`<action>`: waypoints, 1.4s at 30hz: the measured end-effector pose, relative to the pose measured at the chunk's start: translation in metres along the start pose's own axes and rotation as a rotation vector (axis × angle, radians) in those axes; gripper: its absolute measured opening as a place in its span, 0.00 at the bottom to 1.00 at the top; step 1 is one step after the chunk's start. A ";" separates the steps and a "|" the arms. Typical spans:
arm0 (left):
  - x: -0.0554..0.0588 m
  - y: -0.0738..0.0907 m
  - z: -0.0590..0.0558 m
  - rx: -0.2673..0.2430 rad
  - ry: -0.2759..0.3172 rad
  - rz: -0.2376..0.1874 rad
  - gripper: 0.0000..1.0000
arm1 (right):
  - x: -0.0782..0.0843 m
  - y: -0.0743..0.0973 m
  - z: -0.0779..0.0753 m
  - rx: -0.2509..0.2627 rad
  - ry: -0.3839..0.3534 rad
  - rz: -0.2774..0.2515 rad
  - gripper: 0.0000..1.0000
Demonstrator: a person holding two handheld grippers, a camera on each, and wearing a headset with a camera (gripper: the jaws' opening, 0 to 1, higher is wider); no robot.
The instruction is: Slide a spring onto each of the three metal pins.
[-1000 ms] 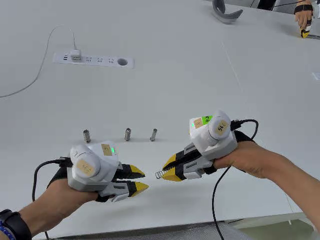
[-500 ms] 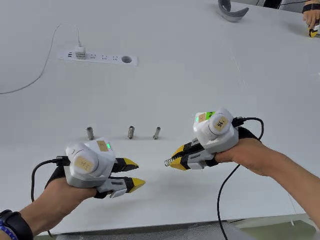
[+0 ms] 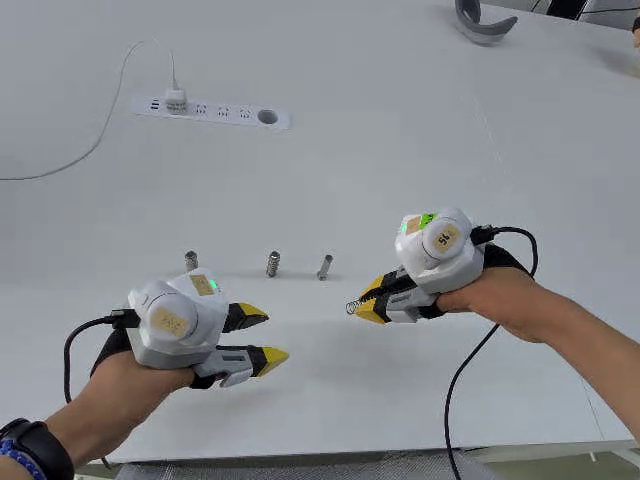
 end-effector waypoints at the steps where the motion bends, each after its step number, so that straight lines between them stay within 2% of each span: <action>1: 0.001 0.001 0.002 -0.009 0.004 0.000 0.37 | -0.001 0.001 -0.003 0.005 -0.001 0.001 0.12; 11: 0.007 0.007 0.014 -0.071 0.031 0.004 0.47 | -0.008 0.003 -0.027 0.043 0.002 0.020 0.12; 17: 0.008 0.009 0.020 -0.095 0.050 0.000 0.52 | -0.012 0.001 -0.034 0.056 0.008 0.033 0.12; 27: 0.010 0.013 0.028 -0.122 0.085 -0.013 0.58 | -0.019 -0.005 -0.049 0.062 0.010 0.056 0.12; 34: 0.011 0.015 0.033 -0.137 0.098 -0.020 0.61 | -0.031 -0.006 -0.059 0.064 0.025 0.063 0.12; 42: 0.012 0.019 0.038 -0.158 0.127 -0.027 0.67 | -0.042 -0.013 -0.062 0.048 0.052 0.080 0.12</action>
Point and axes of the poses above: the centre of the closed fingertips' face, and the gripper's own axes: y roughly backward along the fingers, z roughly to its left, x roughly out of its underside, the point moved 7 cm from there along y, roughly backward along the fingers, and after that the axes turned 4 degrees about -y, right-handed, at the moved point
